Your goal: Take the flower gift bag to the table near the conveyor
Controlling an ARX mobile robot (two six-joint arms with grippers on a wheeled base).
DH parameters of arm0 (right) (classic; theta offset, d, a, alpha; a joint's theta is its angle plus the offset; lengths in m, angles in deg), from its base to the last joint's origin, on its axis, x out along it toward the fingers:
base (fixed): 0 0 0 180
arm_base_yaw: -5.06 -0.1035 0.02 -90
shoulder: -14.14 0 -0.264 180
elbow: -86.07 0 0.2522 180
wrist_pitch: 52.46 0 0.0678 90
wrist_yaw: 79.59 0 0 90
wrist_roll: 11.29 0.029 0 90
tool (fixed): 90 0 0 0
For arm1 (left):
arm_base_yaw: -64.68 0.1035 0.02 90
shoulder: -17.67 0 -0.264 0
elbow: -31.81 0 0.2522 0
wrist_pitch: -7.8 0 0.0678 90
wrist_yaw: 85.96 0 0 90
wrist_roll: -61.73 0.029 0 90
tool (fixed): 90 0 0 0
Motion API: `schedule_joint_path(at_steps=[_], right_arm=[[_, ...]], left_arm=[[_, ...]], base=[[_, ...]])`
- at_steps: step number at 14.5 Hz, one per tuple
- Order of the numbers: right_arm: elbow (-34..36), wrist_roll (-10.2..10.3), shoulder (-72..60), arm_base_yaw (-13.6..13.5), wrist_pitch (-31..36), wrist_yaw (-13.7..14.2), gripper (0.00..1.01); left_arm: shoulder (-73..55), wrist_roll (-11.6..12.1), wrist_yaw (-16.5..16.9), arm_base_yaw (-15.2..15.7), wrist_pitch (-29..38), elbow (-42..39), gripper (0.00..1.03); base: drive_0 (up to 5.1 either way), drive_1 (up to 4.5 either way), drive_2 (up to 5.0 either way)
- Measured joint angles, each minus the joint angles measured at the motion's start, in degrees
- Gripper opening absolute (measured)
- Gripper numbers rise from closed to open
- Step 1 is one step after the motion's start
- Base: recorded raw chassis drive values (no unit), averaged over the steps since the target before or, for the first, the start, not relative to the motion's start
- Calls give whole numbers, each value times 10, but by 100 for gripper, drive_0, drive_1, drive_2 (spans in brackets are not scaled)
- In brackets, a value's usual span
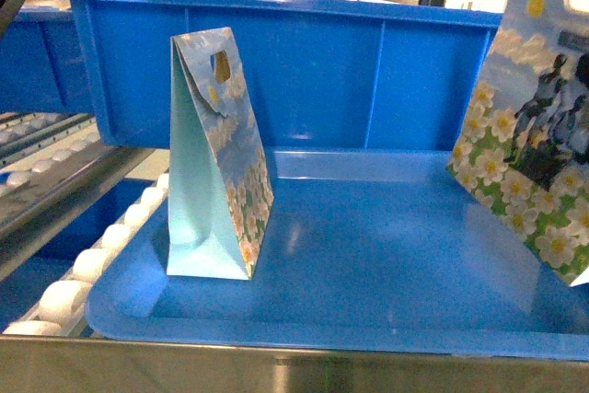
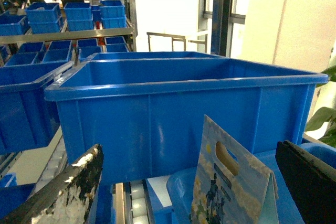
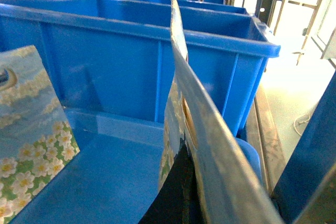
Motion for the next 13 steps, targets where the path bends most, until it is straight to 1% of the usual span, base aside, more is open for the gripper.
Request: schedule_joint_path(at_steps=[1, 2, 3, 5, 7, 8, 9, 10, 11, 12, 13], right_arm=[[7, 0, 35, 1, -13, -3, 2], [18, -1, 80, 9, -37, -7, 2], [30, -1, 135, 26, -75, -11, 2], [43, 0, 210, 49, -128, -17, 2], [54, 0, 313, 74, -203, -28, 2], [63, 0, 370, 87, -252, -36, 2], [77, 0, 433, 106, -305, -47, 2], [84, 0, 468, 123, -332, -57, 2], [90, 0, 495, 143, -349, -68, 2], [98, 0, 515, 167, -358, -73, 2], [101, 0, 522, 183, -363, -68, 2]], left_arm=[[0, 0, 0, 0, 0, 0, 98], [0, 0, 0, 0, 0, 0, 98], [0, 0, 0, 0, 0, 0, 98], [0, 0, 0, 0, 0, 0, 98], [0, 0, 0, 0, 0, 0, 98], [0, 0, 0, 0, 0, 0, 98], [0, 0, 0, 0, 0, 0, 98], [0, 0, 0, 0, 0, 0, 98], [0, 0, 0, 0, 0, 0, 98], [0, 0, 0, 0, 0, 0, 98], [0, 0, 0, 0, 0, 0, 98]], base=[[0, 0, 0], [0, 0, 0], [0, 0, 0], [0, 0, 0], [0, 0, 0], [0, 0, 0], [0, 0, 0], [0, 0, 0], [0, 0, 0], [0, 0, 0], [0, 0, 0]])
